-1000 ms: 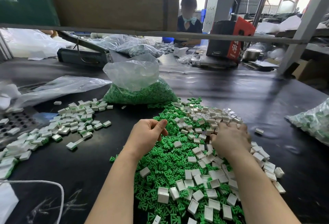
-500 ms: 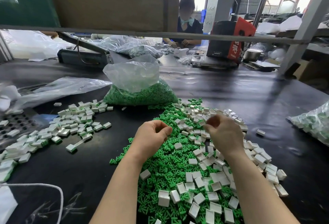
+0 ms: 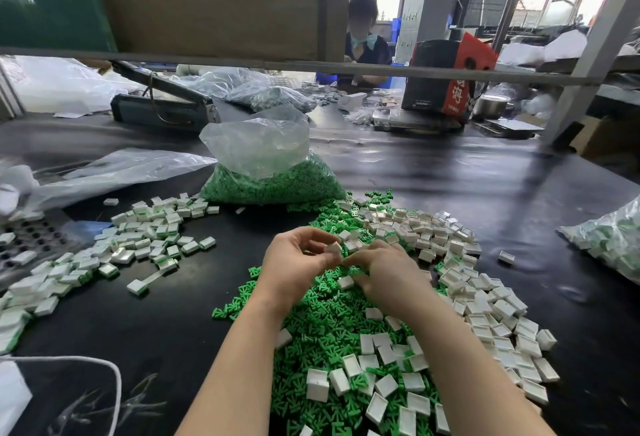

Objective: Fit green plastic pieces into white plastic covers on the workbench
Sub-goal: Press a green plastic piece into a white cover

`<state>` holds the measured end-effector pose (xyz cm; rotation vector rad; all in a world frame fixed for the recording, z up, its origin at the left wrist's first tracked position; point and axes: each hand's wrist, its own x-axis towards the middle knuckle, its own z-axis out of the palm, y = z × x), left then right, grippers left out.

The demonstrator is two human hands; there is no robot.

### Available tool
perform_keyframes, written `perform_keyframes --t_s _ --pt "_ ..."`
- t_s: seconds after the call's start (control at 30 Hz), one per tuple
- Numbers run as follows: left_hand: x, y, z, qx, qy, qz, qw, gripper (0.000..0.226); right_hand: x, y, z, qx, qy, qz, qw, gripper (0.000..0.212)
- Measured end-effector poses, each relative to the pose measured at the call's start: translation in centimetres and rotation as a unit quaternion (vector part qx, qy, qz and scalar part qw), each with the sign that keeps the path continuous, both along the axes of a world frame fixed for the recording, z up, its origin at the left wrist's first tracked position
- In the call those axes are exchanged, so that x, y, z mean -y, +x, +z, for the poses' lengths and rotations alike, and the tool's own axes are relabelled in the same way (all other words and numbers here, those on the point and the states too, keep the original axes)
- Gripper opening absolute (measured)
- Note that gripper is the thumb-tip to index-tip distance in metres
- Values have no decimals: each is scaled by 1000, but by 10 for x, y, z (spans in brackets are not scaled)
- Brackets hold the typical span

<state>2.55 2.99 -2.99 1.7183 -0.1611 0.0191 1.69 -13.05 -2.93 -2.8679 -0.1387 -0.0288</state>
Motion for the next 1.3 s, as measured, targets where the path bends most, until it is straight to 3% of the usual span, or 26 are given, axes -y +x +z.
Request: perform_keyframes --t_s 0.23,0.37,0.43,0.53,0.7,0.8,0.97,1.23,1.3 --pt "-1 -1 2 -2 -71 -33 997 15 2 4 -4 23 28 -13 999 9" --pt "0 0 4 -16 -90 -44 995 13 3 1 -2 28 158 -19 987 9" --pt "0 0 4 -22 -84 -49 995 14 2 -2 2 38 294 -32 954 10" --pt "2 -1 6 -32 -100 -63 992 24 0 -7 11 25 480 -30 877 12" --pt "2 -2 7 -33 -141 -55 988 29 -3 -12 15 -9 604 -14 796 10" --pt "0 -2 9 -50 -163 -63 983 23 -3 -11 16 -13 646 -8 763 8" --pt "-1 -3 11 -62 -200 -63 976 22 -1 -9 15 -22 674 -6 738 7" --pt "1 -1 7 -22 -138 -40 989 12 -4 -10 15 -6 661 -2 750 13" --pt "-1 -1 9 -24 -142 -23 989 25 -3 -10 15 -7 661 -3 750 16"
